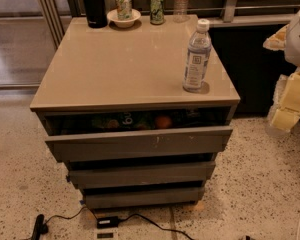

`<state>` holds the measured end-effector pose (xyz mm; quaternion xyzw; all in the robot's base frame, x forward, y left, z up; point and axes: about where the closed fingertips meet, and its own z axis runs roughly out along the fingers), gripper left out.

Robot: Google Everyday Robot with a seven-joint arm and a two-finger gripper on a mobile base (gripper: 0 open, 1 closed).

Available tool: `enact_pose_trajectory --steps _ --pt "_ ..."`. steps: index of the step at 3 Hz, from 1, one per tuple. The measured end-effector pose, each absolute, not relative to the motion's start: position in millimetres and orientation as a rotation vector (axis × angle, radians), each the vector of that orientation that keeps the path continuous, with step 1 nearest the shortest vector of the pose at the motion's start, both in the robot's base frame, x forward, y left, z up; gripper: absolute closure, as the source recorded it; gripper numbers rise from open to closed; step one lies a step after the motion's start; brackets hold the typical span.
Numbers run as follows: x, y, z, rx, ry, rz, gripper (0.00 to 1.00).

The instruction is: Open middle drawer

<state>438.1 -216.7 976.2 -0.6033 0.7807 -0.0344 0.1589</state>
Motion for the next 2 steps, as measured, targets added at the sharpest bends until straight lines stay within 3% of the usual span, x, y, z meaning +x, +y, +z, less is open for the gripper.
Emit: enact_pose_trajectory --steps 2 --pt "437.0 -213.9 967.0 -1.725 2.234 -0.081 0.00"
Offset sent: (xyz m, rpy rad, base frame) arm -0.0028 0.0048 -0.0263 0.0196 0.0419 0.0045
